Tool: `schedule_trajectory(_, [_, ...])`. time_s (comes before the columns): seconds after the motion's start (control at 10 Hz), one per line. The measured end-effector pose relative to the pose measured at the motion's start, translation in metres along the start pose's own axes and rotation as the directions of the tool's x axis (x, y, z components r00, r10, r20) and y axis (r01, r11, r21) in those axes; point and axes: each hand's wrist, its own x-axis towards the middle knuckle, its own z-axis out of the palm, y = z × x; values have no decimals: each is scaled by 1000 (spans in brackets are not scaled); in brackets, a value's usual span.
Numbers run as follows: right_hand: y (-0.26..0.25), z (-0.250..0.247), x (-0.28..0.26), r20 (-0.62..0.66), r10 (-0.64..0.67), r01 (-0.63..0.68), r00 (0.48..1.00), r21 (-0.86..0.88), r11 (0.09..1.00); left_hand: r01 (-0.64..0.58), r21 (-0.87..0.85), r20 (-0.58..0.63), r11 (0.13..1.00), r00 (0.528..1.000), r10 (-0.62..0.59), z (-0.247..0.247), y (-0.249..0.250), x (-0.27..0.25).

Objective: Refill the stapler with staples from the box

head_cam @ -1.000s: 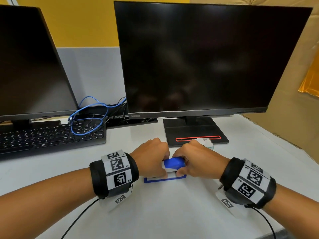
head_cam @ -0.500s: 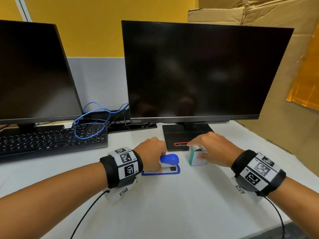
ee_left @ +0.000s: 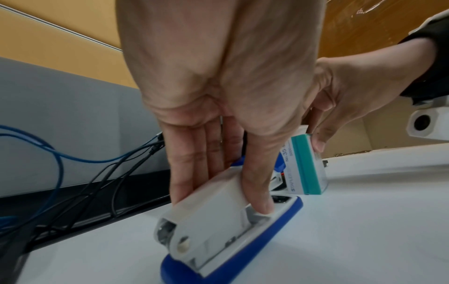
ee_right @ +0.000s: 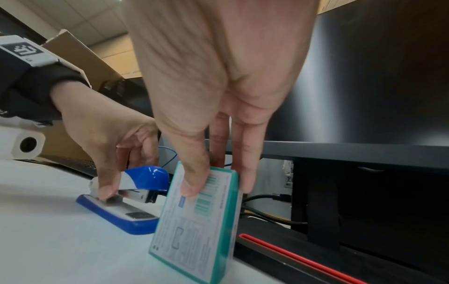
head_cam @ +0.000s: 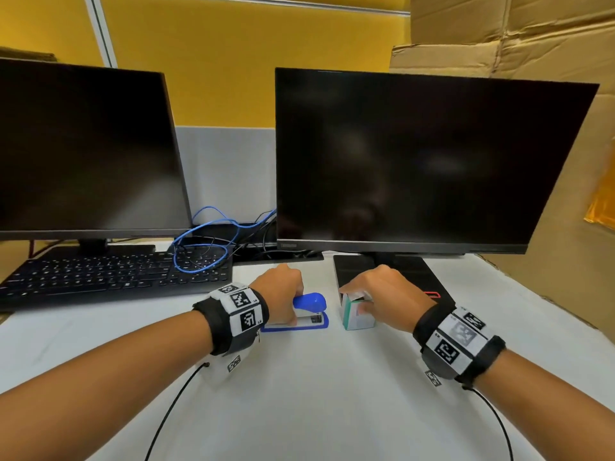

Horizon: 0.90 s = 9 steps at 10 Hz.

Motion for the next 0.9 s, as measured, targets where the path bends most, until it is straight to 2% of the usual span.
schedule_trajectory(0.3, [-33, 7, 27, 5, -78, 79, 997, -29, 996, 37, -9, -6, 999, 999, -37, 2, -24, -13])
schedule_trajectory(0.8, [-37, 9, 30, 29, -64, 64, 998, -5, 998, 36, 22, -57, 999, 998, -35, 10, -32, -16])
schedule_trajectory(0.9, [-36, 8, 30, -10, -64, 64, 998, 11, 998, 60, -39, -49, 997, 997, -62, 13, -37, -15])
